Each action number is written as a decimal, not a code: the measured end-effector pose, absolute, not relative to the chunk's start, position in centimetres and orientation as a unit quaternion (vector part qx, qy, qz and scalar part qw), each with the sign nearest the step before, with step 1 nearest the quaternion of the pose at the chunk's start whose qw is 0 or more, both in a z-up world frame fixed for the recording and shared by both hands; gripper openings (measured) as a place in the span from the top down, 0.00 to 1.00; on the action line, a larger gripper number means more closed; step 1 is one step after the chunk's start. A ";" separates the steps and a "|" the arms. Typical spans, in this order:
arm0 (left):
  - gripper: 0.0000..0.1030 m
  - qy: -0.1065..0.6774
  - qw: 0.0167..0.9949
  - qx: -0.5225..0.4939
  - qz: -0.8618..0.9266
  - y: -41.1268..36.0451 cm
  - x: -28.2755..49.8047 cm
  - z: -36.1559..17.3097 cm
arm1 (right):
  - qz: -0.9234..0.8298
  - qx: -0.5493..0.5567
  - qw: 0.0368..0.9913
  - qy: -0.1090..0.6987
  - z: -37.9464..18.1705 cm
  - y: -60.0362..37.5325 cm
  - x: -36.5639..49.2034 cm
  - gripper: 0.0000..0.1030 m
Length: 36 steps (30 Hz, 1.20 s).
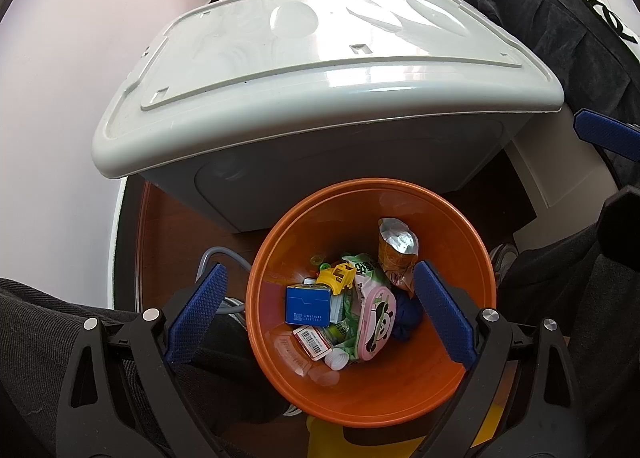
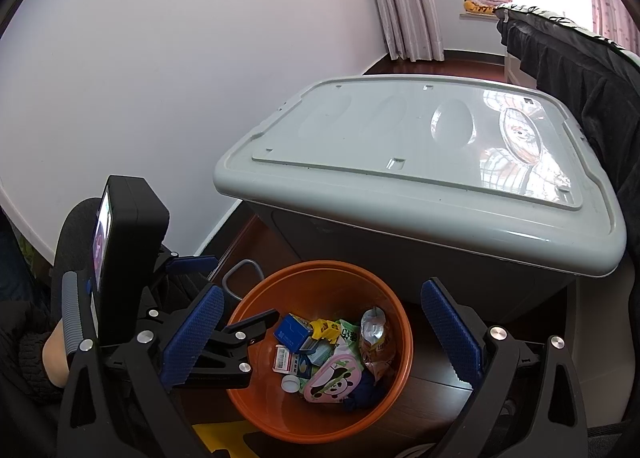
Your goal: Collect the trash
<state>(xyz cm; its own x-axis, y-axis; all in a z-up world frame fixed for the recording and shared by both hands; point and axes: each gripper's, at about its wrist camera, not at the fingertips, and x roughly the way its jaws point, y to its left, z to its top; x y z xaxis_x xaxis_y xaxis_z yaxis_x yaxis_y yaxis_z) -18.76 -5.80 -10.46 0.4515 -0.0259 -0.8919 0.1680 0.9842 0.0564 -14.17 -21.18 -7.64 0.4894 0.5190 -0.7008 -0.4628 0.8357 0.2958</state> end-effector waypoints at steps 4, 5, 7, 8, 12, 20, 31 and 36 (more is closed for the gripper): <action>0.11 0.521 0.849 0.068 -0.058 -5.8 -18.7 -10.5 | 0.285 0.034 0.862 0.417 -7.6 -21.2 -14.2 0.05; 0.11 0.521 0.849 0.068 -0.058 -5.8 -18.7 -10.5 | 0.285 0.035 0.862 0.417 -7.6 -21.2 -14.2 0.05; 0.11 0.521 0.849 0.069 -0.057 -5.8 -18.7 -10.4 | 0.285 0.035 0.862 0.417 -7.6 -21.2 -14.2 0.05; 0.11 0.521 0.849 0.068 -0.057 -5.8 -18.7 -10.4 | 0.284 0.035 0.862 0.417 -7.6 -21.2 -14.2 0.05; 0.11 0.521 0.849 0.069 -0.057 -5.8 -18.7 -10.4 | 0.284 0.035 0.863 0.417 -7.6 -21.2 -14.2 0.05; 0.11 0.521 0.849 0.069 -0.057 -5.9 -18.7 -10.5 | 0.283 0.035 0.863 0.417 -7.5 -21.2 -14.2 0.05; 0.11 0.519 0.851 0.060 -0.053 -5.7 -18.6 -10.4 | 0.282 0.035 0.864 0.415 -7.3 -21.2 -14.3 0.05; 0.11 0.518 0.851 0.057 -0.066 -6.0 -18.7 -10.3 | 0.282 0.035 0.865 0.414 -7.3 -21.2 -14.3 0.05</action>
